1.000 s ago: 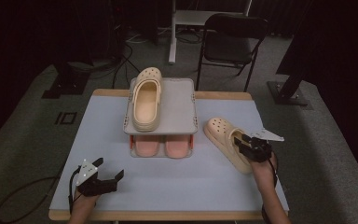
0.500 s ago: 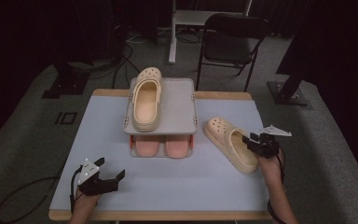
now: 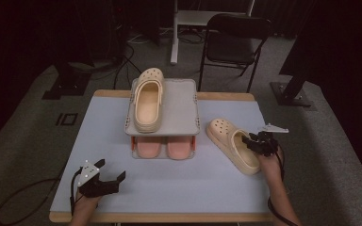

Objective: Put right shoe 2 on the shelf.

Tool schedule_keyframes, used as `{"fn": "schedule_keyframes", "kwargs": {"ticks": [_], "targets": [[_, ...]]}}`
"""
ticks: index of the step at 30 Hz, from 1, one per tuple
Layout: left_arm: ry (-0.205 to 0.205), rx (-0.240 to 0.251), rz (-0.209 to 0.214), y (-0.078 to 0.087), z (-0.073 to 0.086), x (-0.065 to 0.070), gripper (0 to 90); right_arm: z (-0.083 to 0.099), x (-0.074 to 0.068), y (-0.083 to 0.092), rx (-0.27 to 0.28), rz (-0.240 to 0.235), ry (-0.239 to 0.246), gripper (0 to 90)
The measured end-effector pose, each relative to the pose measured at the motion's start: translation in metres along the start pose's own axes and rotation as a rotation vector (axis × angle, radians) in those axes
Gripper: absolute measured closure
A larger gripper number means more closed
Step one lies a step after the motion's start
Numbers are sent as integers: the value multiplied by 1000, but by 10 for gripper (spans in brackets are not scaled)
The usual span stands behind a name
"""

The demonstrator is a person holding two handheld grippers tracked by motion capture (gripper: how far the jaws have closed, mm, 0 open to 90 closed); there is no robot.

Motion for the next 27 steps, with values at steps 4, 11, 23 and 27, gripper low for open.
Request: {"fn": "schedule_keyframes", "kwargs": {"ticks": [4,11,23,27], "targets": [[1,1,1,0,0,0,15,-3,1,-5,-29,-13,15,714],[6,5,0,0,0,-1,15,-4,0,-3,-37,-23,29,749],[-1,-1,-2,0,0,0,15,-11,-2,18,6,-44,-18,754],[-1,1,-2,0,0,0,15,-19,-5,28,18,-52,-21,755]]}}
Point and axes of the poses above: each handheld gripper's, and its own axes: y roughly backward along the jaws, z roughly out of its underside, x roughly to its right, the point moved 3 cm from there along -y, roughly forward along the jaws, and after that the axes turned 13 degrees about -x, right-handed, at the moved point
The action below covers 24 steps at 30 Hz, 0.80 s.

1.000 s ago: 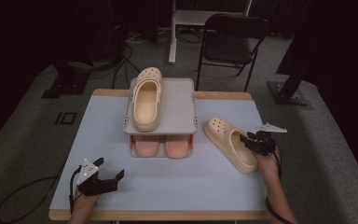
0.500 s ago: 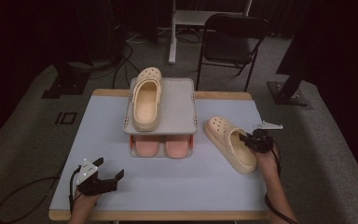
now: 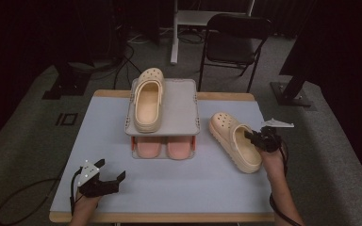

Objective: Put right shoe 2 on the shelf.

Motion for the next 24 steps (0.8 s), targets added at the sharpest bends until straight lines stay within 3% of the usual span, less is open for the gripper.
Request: {"fn": "schedule_keyframes", "kwargs": {"ticks": [24], "targets": [[3,3,5,-1,0,-1,15,-62,-27,57,83,4,18,756]]}}
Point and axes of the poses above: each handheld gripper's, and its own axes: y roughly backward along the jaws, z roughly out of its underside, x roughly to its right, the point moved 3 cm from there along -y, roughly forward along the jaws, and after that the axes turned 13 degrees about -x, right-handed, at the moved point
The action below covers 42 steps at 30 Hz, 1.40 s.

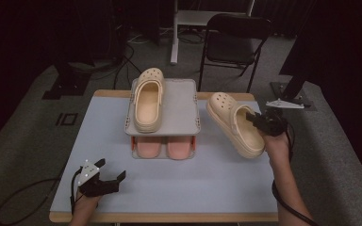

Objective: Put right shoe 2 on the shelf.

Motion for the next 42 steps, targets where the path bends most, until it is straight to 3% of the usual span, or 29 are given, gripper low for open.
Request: {"fn": "schedule_keyframes", "kwargs": {"ticks": [9,21,26,42], "targets": [[0,1,-1,1,0,0,15,-34,-20,5,27,-2,9,756],[-2,1,1,1,0,0,15,-64,-49,-9,41,-30,3,755],[3,5,2,1,0,0,15,-75,-61,-15,37,-20,19,755],[-2,10,1,4,0,-1,15,-96,-91,-38,29,-23,7,754]]}}
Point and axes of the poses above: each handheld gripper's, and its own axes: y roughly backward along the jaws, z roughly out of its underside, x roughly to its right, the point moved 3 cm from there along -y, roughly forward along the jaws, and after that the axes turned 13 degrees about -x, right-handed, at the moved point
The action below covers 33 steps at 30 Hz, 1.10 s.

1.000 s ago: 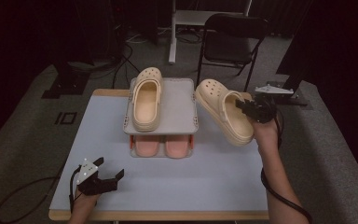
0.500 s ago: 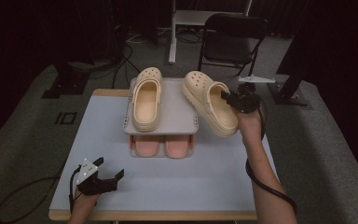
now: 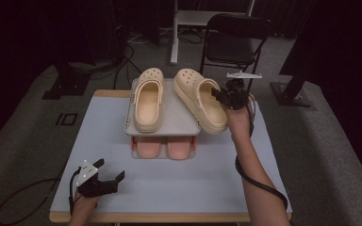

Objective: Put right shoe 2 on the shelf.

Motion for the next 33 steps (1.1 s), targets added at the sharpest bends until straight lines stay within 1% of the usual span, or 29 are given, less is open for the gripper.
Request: {"fn": "schedule_keyframes", "kwargs": {"ticks": [8,17,24,25,27,28,30,33], "targets": [[3,6,-1,1,0,0,15,-6,-11,-9,-4,7,-2,754],[-1,6,3,1,0,0,15,-9,-19,-20,-18,13,-28,754],[8,11,7,2,-1,0,15,-14,-28,-29,-30,15,-25,753],[5,9,7,2,0,-1,15,-14,-29,-30,-35,26,-24,753],[6,8,7,2,0,-1,15,-15,-30,-30,-37,25,-31,752],[4,7,7,2,0,-1,15,-15,-31,-30,-40,31,-31,752],[4,7,9,2,0,-1,15,-16,-32,-31,-39,24,-37,748],[2,7,8,2,-1,-1,15,-16,-34,-31,-35,29,-36,743]]}}
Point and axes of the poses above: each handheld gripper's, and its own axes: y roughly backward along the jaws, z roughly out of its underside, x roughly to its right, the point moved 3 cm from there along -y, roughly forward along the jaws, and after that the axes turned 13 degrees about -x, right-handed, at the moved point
